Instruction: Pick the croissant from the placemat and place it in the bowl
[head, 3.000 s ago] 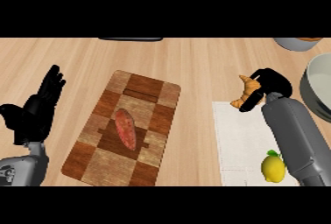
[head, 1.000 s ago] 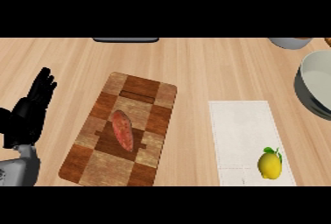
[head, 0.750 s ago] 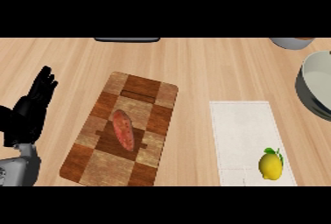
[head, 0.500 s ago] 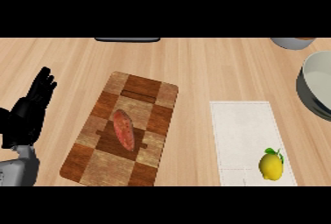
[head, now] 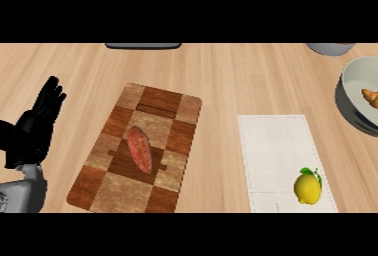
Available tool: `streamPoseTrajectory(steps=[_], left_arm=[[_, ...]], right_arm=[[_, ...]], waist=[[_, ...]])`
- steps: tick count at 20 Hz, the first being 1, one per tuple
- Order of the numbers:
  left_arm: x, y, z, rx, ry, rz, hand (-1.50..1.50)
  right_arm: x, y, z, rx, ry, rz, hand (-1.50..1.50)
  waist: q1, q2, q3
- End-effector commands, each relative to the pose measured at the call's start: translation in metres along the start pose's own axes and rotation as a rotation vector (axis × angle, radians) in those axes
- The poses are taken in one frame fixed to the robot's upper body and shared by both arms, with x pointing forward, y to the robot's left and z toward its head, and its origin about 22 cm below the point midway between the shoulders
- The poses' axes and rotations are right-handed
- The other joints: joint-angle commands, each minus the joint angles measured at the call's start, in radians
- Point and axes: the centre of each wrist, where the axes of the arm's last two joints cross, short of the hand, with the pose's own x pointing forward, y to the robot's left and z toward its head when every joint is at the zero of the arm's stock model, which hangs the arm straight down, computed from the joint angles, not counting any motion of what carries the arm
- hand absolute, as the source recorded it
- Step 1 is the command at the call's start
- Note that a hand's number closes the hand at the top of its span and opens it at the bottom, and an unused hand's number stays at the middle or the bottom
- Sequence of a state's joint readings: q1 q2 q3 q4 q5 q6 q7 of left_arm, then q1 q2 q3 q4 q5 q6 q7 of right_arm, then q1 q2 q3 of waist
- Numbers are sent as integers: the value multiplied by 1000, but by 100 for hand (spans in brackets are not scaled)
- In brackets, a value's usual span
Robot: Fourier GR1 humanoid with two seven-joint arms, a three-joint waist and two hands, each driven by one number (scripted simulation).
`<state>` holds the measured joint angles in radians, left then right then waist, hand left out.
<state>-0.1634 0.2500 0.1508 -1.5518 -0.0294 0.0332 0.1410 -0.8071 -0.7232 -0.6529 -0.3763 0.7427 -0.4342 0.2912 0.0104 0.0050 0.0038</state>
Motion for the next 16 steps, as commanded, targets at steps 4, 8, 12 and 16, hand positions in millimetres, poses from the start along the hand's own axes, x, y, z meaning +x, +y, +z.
streamPoseTrajectory(steps=[4,8,12,16], left_arm=[[-10,6,6,21,21,-7,0],[-14,4,11,24,33,0,0],[-4,15,9,59,26,-14,0],[-18,22,21,32,19,-12,0]], right_arm=[[7,-22,-3,-195,-62,-499,-150],[-47,-42,-9,-173,-58,-579,-150],[-101,-73,-5,-124,-43,-567,-150],[-134,-108,10,-125,-56,-610,-150]], waist=[[-26,-12,-1],[-37,-15,-4],[-59,-22,-6],[-47,-17,-6]])
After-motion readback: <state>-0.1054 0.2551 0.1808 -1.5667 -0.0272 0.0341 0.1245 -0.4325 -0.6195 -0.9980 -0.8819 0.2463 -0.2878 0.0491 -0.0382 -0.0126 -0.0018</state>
